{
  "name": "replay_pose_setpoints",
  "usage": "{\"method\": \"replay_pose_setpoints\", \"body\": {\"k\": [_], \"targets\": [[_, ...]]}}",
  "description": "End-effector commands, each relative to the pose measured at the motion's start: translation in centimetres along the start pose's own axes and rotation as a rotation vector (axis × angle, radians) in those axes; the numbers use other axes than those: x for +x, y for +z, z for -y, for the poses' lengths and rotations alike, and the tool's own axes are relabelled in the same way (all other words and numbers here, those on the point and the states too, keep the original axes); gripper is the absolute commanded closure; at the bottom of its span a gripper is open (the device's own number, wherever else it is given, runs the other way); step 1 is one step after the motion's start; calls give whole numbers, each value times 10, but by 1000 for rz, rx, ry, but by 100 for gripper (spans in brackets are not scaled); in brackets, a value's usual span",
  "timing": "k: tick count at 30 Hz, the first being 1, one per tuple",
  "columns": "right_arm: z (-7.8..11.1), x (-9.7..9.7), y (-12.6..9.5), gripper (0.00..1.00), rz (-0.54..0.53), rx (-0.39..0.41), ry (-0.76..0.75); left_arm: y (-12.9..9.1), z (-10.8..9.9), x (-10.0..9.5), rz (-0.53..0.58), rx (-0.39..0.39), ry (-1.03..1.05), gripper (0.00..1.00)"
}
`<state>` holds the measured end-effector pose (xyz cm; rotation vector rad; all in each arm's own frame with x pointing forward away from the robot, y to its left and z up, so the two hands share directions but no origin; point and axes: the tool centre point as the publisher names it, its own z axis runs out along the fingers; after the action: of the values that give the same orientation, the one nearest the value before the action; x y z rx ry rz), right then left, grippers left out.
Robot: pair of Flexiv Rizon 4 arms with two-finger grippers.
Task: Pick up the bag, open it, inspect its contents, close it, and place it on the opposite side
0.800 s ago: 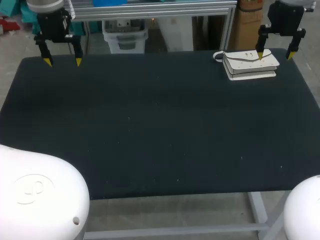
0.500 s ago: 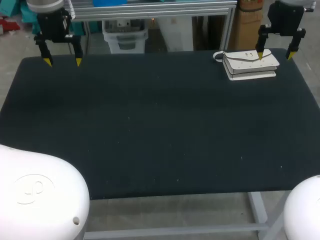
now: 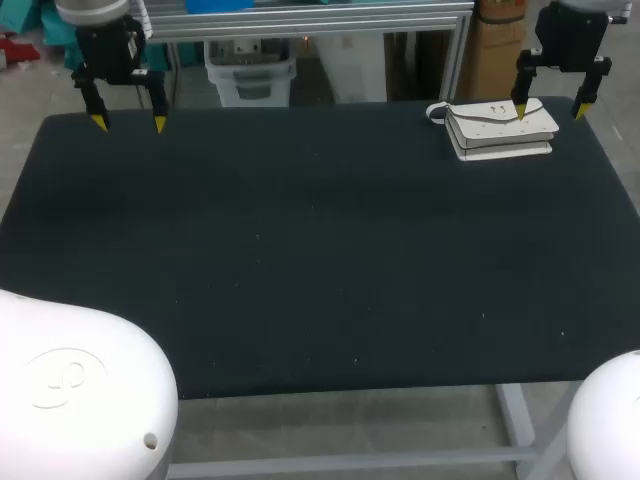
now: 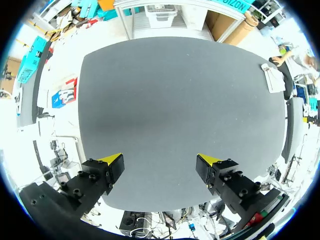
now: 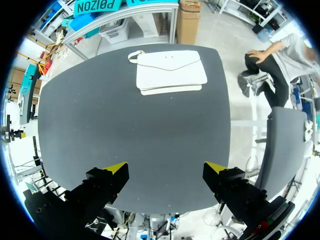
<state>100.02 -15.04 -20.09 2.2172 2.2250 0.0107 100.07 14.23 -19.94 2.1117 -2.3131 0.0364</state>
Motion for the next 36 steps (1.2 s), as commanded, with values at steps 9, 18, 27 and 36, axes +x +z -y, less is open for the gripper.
{"method": "replay_pose_setpoints", "body": {"k": [9, 18, 27, 36], "targets": [[-9, -24, 12, 0, -100, 1, -32, 10, -28, 22, -83, 114, 375, 0], [-18, -60, 30, 0, -196, 59, 13, 14, -53, 40, -180, 232, 791, 0], [-30, -79, 50, 0, -287, 107, 32, 25, -69, 52, -231, 357, 1073, 0], [-35, -80, 63, 0, -331, 145, 52, 31, -68, 71, -341, 541, 1201, 0]]}}
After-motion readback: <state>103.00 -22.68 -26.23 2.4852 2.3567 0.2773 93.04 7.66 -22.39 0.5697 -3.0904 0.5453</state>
